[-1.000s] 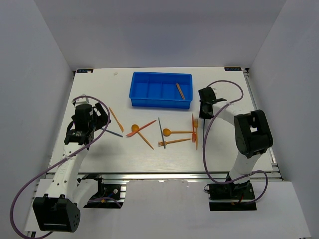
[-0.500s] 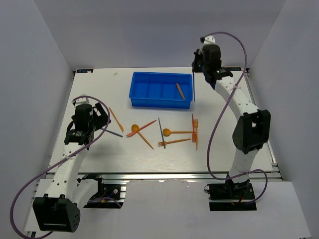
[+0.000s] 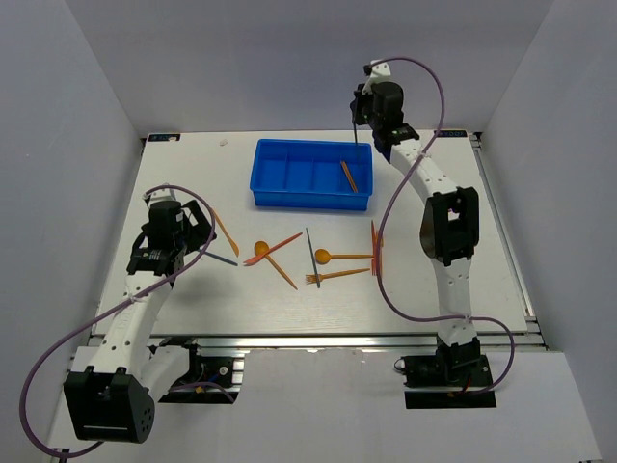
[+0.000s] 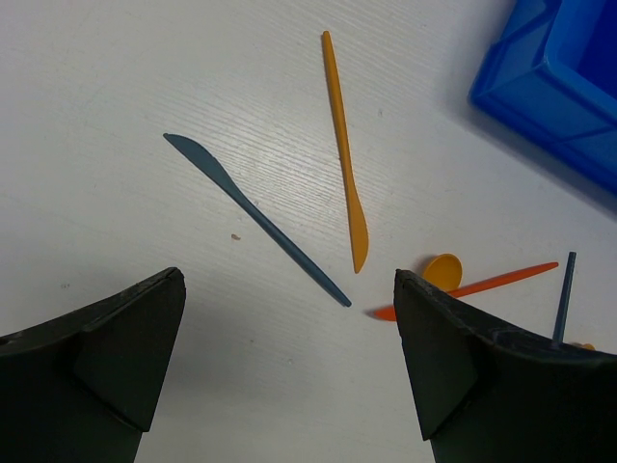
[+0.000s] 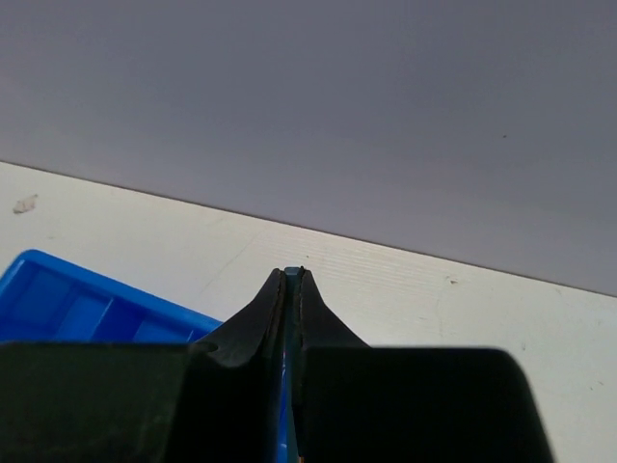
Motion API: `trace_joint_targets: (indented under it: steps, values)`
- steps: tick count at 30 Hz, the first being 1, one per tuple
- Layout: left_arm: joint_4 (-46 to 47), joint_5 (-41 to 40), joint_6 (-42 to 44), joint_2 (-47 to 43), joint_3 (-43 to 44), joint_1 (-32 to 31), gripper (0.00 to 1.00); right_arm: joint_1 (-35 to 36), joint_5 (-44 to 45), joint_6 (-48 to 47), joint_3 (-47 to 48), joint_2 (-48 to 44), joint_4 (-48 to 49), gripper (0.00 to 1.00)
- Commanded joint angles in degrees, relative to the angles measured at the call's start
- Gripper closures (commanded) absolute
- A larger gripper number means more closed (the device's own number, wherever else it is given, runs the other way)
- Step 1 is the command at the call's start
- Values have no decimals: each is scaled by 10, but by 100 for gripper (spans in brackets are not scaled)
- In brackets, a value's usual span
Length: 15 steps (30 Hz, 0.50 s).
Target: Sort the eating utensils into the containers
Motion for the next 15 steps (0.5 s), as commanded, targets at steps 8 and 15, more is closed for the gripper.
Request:
trace_joint_targets:
  steps: [8,15]
  values:
    - [1,12,0,-6,-4,-3,2,2,-39,-52,-203,-74,201,100]
    - [1,8,-1,-12,-4,-5,2,2,-29,-46,-285,-147,209,37]
